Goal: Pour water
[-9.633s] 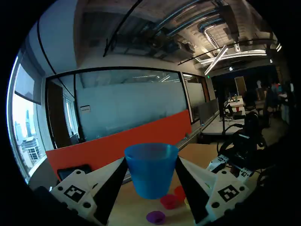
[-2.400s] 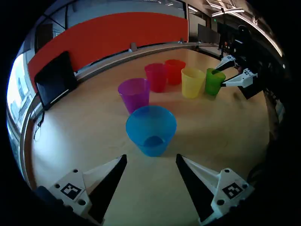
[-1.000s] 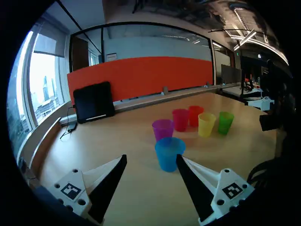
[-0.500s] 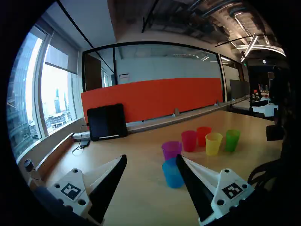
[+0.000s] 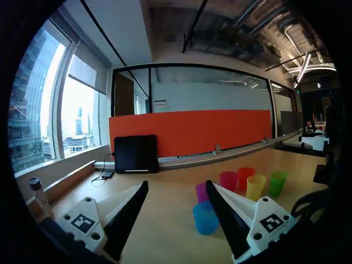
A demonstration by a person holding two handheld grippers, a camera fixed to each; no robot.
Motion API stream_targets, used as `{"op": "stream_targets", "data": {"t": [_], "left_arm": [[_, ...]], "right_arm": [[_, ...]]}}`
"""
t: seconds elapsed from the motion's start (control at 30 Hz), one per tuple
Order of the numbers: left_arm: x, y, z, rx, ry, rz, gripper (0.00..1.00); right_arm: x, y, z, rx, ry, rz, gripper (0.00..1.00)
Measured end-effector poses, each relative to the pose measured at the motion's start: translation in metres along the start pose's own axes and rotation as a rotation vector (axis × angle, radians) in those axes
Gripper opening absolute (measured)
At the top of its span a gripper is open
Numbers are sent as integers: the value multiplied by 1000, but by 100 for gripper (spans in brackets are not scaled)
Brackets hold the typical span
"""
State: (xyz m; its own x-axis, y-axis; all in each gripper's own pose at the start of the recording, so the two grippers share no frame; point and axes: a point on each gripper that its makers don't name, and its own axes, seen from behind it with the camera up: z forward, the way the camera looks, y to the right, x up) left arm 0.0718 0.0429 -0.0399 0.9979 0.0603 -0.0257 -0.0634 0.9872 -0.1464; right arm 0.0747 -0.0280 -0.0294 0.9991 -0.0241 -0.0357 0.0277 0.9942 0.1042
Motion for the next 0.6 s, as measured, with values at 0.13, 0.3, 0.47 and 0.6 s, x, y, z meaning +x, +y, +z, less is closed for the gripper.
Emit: {"op": "stream_targets", "data": {"t": [0.13,0.3,0.47,0.6], "left_arm": [[-2,0,2,20,9,-10,97],[-5,-3,5,50,19,-8,97],[-4,-7,7,73,34,7,97],[-3,-12,9,95,57,11,97]], "right_arm": [[2,0,0,-26,14,5,99],[1,-1,0,-52,20,9,100],[3,-3,-1,-66,30,10,100],[5,-5,-2,-66,36,9,100]]}}
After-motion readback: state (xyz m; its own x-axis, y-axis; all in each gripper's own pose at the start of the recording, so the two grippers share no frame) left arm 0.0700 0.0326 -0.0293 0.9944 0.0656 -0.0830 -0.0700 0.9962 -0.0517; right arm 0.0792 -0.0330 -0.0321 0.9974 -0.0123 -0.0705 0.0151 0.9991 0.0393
